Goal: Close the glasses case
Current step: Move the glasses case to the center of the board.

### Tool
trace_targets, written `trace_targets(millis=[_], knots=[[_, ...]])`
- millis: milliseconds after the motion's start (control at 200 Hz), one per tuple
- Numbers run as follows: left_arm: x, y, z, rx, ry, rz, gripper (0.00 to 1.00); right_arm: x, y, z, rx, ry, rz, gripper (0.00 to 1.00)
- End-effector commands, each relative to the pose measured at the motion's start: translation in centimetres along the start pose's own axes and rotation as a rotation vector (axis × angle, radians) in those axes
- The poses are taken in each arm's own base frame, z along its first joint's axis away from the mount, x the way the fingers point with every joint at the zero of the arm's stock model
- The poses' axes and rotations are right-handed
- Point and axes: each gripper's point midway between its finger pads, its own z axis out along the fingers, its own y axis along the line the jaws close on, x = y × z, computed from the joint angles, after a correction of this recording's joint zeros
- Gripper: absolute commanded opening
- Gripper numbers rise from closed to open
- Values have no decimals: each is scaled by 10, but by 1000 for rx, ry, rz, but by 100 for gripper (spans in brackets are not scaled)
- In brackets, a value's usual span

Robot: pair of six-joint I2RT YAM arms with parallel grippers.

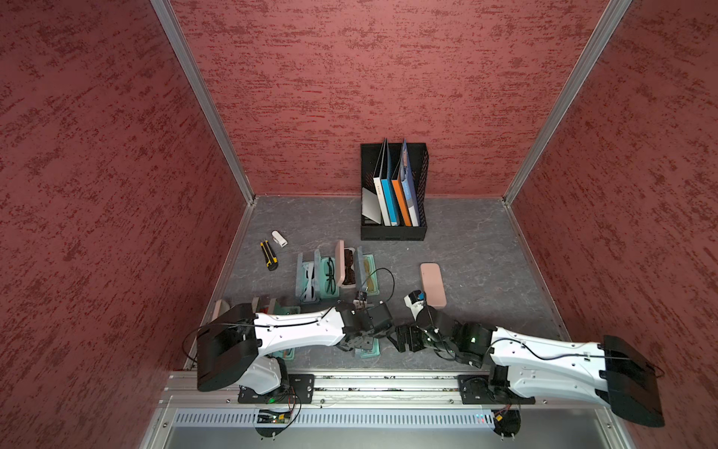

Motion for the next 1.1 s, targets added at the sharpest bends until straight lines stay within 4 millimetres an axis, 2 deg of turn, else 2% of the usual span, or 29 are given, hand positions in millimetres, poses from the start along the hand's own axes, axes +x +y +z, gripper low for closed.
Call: trace_targets(millis=[0,376,661,877,1097], knots=[[-13,-27,0,56,-38,12,39,2,-14,-2,25,-4,26,98],[-25,-69,7,115,-48,61,40,9,-42,-11,68,-10,79,99],[-34,-89,7,157,-74,79,41,14,-59,-15,96,-7,114,99],[-34,-91,5,171,-73,60,44,17,-68,-13,106,2,139,98],[-35,-81,-16,210,-118,17,51,17,-66,-10,78,3,150,98]])
